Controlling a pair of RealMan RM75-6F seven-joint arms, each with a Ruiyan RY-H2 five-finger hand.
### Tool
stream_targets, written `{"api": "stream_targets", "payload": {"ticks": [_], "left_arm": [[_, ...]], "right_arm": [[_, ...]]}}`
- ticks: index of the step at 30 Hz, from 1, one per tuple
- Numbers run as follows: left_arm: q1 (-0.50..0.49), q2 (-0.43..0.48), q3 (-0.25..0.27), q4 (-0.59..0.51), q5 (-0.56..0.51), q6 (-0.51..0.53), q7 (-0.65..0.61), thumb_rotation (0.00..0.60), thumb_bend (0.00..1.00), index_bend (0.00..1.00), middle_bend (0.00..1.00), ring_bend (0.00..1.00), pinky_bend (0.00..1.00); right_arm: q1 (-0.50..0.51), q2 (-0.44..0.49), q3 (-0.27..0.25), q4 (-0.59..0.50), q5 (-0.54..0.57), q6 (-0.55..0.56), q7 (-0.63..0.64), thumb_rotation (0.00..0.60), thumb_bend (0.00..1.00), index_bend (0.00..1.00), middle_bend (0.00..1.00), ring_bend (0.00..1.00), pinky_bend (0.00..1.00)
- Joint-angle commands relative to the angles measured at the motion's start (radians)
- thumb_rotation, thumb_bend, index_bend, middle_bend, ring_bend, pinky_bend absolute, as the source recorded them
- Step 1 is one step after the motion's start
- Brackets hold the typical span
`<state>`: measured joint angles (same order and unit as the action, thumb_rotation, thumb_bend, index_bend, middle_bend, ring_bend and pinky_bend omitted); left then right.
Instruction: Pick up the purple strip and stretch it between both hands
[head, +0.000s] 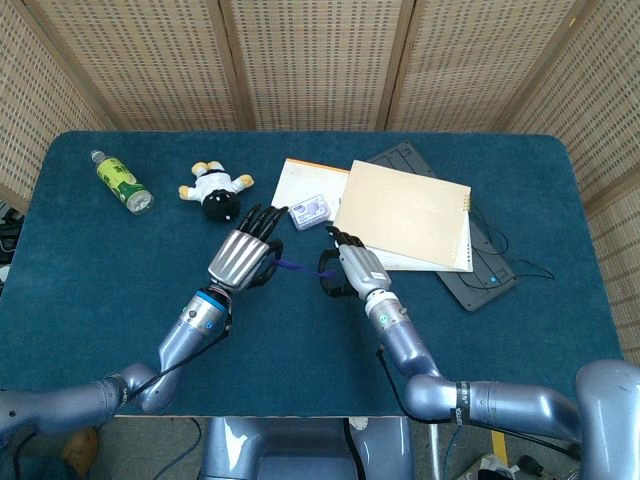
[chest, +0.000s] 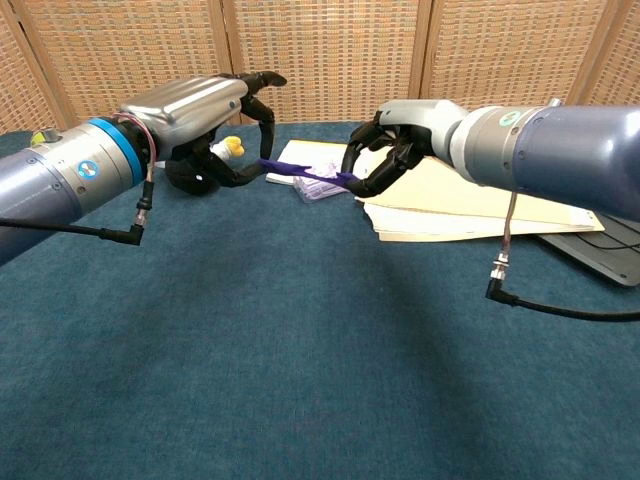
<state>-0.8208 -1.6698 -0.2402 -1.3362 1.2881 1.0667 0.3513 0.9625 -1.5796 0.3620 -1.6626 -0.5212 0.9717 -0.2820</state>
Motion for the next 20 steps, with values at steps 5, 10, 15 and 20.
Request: {"api": "stream_targets", "payload": {"ticks": [5, 10, 15, 20], "left_arm": [[0.017, 0.048, -0.013, -0.022, -0.017, 0.017, 0.000, 0.600, 0.45, 0.72, 0.00, 0.00, 0.00], [0.033, 0.106, -0.025, -0.051, -0.025, 0.036, 0.002, 0.600, 0.45, 0.72, 0.00, 0.00, 0.00], [0.061, 0.198, -0.037, -0.089, -0.032, 0.061, 0.001, 0.600, 0.45, 0.72, 0.00, 0.00, 0.00], [0.105, 0.303, -0.040, -0.134, -0.033, 0.095, -0.016, 0.600, 0.45, 0.72, 0.00, 0.00, 0.00]], "right_arm": [[-0.023, 0.032, -0.005, -0.030, -0.010, 0.018, 0.009, 0.600, 0.60, 0.66, 0.09, 0.00, 0.00], [-0.048, 0.069, -0.011, -0.062, -0.023, 0.034, 0.017, 0.600, 0.60, 0.66, 0.09, 0.00, 0.00], [-0.084, 0.124, -0.018, -0.106, -0.041, 0.049, 0.034, 0.600, 0.60, 0.66, 0.09, 0.00, 0.00], [-0.125, 0.175, -0.031, -0.151, -0.067, 0.062, 0.057, 0.600, 0.60, 0.66, 0.09, 0.00, 0.00]]}}
